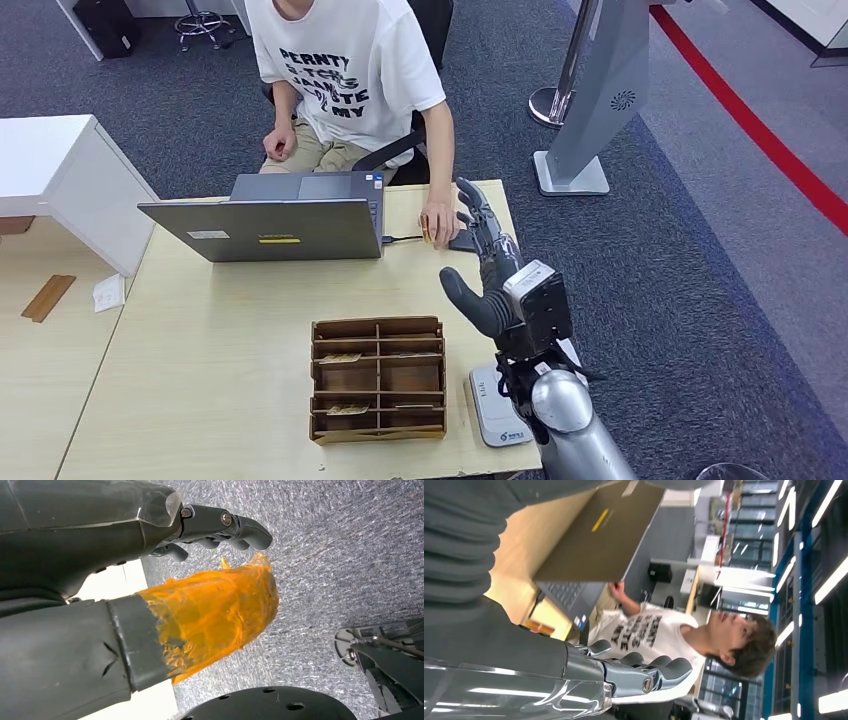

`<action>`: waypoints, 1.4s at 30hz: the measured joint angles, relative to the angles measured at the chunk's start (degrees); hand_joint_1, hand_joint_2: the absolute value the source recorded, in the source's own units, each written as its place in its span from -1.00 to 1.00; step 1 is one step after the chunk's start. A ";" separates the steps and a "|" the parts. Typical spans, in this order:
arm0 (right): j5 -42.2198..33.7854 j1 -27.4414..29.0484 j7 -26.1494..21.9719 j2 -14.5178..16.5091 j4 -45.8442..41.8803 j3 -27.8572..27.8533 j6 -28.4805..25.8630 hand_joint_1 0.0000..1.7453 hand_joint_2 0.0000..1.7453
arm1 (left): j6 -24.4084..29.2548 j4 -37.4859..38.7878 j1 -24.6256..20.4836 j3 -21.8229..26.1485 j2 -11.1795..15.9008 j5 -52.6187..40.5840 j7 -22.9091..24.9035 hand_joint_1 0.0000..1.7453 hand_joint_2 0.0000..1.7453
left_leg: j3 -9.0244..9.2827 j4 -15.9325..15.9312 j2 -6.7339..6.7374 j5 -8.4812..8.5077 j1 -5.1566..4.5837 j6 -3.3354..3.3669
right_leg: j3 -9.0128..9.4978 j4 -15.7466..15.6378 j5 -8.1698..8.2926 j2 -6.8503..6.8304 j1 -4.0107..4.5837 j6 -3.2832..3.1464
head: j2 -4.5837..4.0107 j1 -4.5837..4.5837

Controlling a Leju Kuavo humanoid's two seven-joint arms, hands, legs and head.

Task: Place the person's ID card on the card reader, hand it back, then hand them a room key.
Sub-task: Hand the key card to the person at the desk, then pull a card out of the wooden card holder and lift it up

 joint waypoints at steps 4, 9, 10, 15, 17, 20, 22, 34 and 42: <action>-3.55 3.16 -0.66 -1.28 -2.63 -0.60 2.20 -1.00 -1.00 | 0.00 0.00 0.12 0.72 0.01 0.65 0.00 -1.00 -1.00 | -0.01 0.00 0.00 -0.01 0.00 0.01 | 0.01 -0.01 0.00 -0.01 0.00 0.00 | 0.00 -0.01; -4.42 5.05 -0.81 -2.34 -4.30 -0.96 2.70 -1.00 -1.00 | 0.00 0.00 0.14 1.33 0.02 0.86 0.00 -1.00 -1.00 | 0.00 0.00 0.01 -0.01 0.00 0.01 | 0.00 -0.01 0.00 0.00 0.00 0.00 | 0.00 0.00; -4.43 5.19 -0.82 -2.46 -4.47 -0.97 2.70 -1.00 -1.00 | 0.00 0.00 0.14 1.37 0.02 0.87 0.00 -1.00 -1.00 | 0.00 0.00 0.01 -0.01 0.00 0.02 | 0.00 -0.01 0.00 0.00 0.00 0.00 | 0.00 -0.01; -4.48 5.46 -0.82 -2.83 -4.96 -1.01 2.74 -1.00 -1.00 | 0.00 0.00 0.14 1.40 0.02 0.88 0.00 -1.00 -1.00 | 0.00 0.00 0.01 -0.01 0.00 0.01 | 0.00 -0.01 0.00 0.00 0.00 0.00 | 0.00 -0.01; -4.96 5.60 -0.69 -2.94 -5.03 -1.02 3.24 -1.00 -1.00 | 0.00 0.00 0.14 1.41 0.02 0.92 0.00 -1.00 -1.00 | 0.01 0.00 0.01 -0.01 0.00 0.01 | 0.00 -0.01 0.00 0.00 0.00 0.00 | 0.00 0.00; -6.14 6.31 -0.47 -3.32 -5.05 -1.01 4.89 -1.00 -1.00 | 0.00 0.00 0.14 1.44 0.02 1.09 0.00 -1.00 -1.00 | 0.00 0.00 0.01 -0.01 0.00 0.01 | 0.00 -0.01 0.00 -0.01 0.00 0.00 | 0.00 0.00; -7.02 6.96 -0.44 -3.69 -5.06 -1.00 6.13 -1.00 -1.00 | 0.00 0.00 0.14 1.54 0.02 1.22 0.00 -1.00 -1.00 | -0.01 0.00 0.01 -0.01 0.00 0.02 | 0.00 -0.01 0.00 -0.01 0.00 0.00 | 0.00 0.00; -9.79 9.29 -0.39 -5.52 -5.08 -0.10 11.09 -1.00 -1.00 | 0.08 0.00 0.14 2.40 0.21 1.63 -0.08 -1.00 -1.00 | -0.01 0.00 0.01 -0.03 0.00 0.04 | 0.01 -0.02 0.00 -0.01 0.00 0.01 | 0.00 0.00; -9.83 9.66 -0.41 -6.87 -5.08 1.15 12.03 -1.00 -1.00 | 0.34 0.00 0.14 2.68 0.23 1.63 -0.23 -1.00 -1.00 | -0.01 0.00 0.01 -0.03 0.00 0.04 | 0.01 -0.02 0.00 -0.01 0.00 0.01 | 0.00 0.00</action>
